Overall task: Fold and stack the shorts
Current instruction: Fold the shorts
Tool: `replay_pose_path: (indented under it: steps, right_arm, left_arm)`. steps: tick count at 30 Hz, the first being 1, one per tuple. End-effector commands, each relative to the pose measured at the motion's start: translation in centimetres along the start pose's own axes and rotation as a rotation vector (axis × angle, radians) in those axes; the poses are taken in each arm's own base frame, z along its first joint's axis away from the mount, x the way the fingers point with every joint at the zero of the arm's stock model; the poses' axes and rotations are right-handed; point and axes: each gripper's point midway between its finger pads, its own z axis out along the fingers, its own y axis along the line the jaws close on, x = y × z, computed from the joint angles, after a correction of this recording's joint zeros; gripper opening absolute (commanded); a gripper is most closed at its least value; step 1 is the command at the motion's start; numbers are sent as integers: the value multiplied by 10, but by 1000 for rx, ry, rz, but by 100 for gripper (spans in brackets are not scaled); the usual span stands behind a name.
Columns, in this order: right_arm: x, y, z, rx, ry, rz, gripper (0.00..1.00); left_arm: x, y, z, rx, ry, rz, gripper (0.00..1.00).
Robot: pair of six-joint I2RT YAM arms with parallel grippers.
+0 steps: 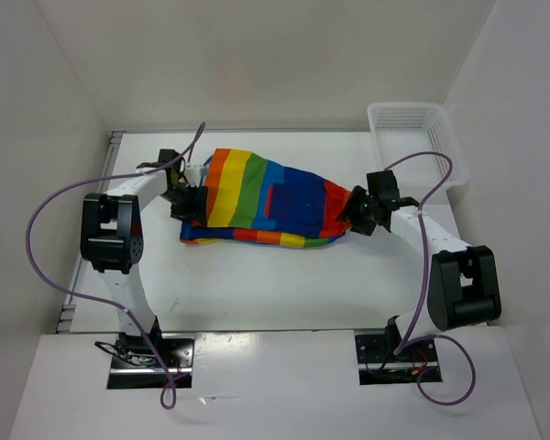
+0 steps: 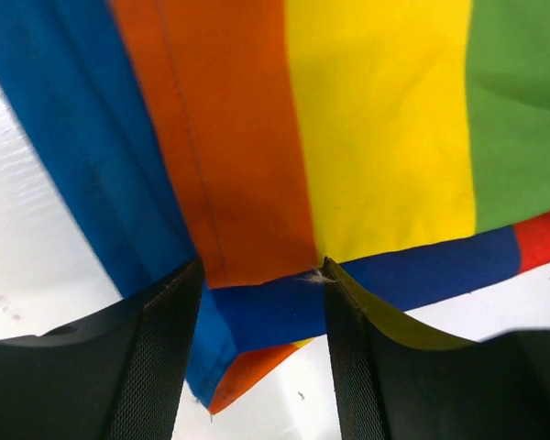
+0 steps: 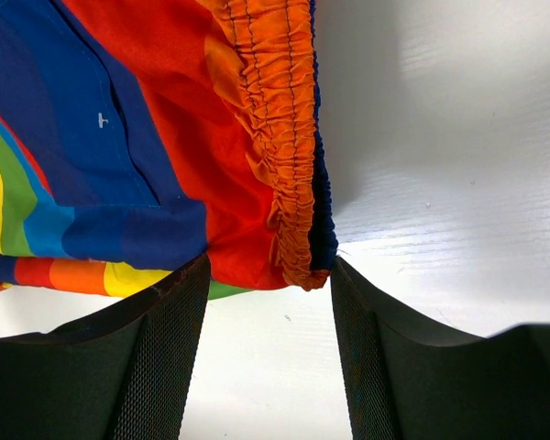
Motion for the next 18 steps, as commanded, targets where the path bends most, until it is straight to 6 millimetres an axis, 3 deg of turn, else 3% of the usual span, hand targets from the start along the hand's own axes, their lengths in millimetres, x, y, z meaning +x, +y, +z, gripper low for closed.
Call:
replay_pose_path:
  steps: [1, 5, 11, 14, 18]
  right_arm:
    - [-7, 1, -6, -3, -34, 2, 60]
    - [-5, -1, -4, 2, -27, 3, 60]
    - [-8, 2, -5, -3, -34, 2, 60]
    - [-8, 2, -5, -3, -34, 2, 59]
    - [-7, 1, -4, -3, -34, 2, 59]
  left_arm:
    - [-12, 9, -16, -69, -35, -29, 62]
    - [-13, 10, -20, -84, -43, -26, 64]
    - [-1, -7, -1, 53, 9, -30, 63]
    - [-4, -18, -2, 121, 12, -27, 48]
    - [0, -18, 4, 135, 36, -38, 22]
